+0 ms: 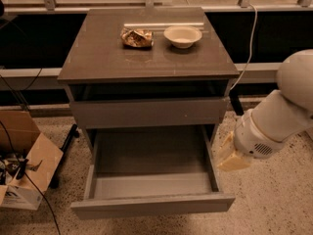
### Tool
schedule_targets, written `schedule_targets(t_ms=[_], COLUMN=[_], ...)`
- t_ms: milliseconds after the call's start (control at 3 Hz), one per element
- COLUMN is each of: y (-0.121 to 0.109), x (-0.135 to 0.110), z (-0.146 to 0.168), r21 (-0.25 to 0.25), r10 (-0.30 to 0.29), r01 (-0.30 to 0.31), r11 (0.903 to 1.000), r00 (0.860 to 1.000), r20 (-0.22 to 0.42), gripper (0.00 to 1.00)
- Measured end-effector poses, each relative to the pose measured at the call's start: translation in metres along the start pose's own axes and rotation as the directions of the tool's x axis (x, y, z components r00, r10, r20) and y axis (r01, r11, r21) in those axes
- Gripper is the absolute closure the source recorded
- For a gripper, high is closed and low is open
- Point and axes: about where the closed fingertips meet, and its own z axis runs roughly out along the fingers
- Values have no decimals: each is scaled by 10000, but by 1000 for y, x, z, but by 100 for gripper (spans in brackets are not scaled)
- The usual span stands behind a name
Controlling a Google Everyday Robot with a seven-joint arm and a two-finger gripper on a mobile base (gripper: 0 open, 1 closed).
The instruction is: Close middle drawer
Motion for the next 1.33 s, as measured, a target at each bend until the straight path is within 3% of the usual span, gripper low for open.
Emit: schedule_targets(t_ms=[667, 1000, 1333], y=[-11, -11, -11], x=[30, 55, 59], z=[97, 149, 161], r21=[-1292, -1782, -1904], r10=[557, 1172, 1278], r01=[-547, -1124, -1216], r11=[9901, 9776, 9741], r00=[9984, 9930, 9916], r20=[39, 165, 205], gripper=[100, 100, 100])
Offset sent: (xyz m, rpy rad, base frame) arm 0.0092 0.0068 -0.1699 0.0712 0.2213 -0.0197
